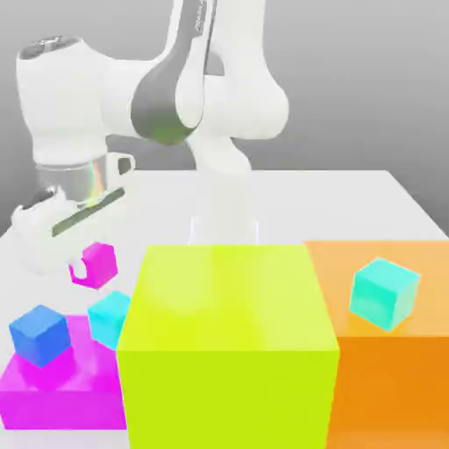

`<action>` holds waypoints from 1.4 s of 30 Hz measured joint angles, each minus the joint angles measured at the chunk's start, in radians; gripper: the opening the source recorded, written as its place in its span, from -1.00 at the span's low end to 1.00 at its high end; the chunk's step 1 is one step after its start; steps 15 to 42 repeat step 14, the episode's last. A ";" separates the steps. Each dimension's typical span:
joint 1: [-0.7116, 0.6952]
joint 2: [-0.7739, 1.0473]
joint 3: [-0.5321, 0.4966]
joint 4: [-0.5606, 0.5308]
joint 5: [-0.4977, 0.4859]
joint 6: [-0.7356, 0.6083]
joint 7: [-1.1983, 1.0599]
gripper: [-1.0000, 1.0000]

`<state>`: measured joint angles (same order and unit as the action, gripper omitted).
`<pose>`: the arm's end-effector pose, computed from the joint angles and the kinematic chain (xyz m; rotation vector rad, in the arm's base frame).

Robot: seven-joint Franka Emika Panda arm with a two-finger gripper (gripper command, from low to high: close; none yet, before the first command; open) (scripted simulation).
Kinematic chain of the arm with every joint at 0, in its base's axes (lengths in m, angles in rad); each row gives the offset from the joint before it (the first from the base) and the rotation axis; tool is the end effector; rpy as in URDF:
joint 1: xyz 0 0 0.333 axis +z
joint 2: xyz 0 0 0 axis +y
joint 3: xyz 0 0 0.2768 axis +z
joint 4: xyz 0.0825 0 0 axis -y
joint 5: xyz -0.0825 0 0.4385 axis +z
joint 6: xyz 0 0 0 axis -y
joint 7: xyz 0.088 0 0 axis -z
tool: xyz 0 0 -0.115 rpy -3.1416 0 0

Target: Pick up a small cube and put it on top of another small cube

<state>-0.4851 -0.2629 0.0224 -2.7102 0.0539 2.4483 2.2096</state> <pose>0.3933 -0.1969 0.2226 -0.6617 3.0513 0.0332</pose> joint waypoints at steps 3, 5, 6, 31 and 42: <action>0.018 -0.029 0.015 0.007 -0.021 -0.034 -0.036 -1.00; 0.023 -0.008 0.022 0.002 -0.033 -0.010 -0.046 -1.00; 0.022 0.018 0.024 -0.004 -0.037 0.023 -0.046 -1.00; 0.023 0.111 0.026 -0.028 -0.042 0.140 -0.046 1.00; 0.023 0.111 0.026 -0.028 -0.042 0.140 -0.046 1.00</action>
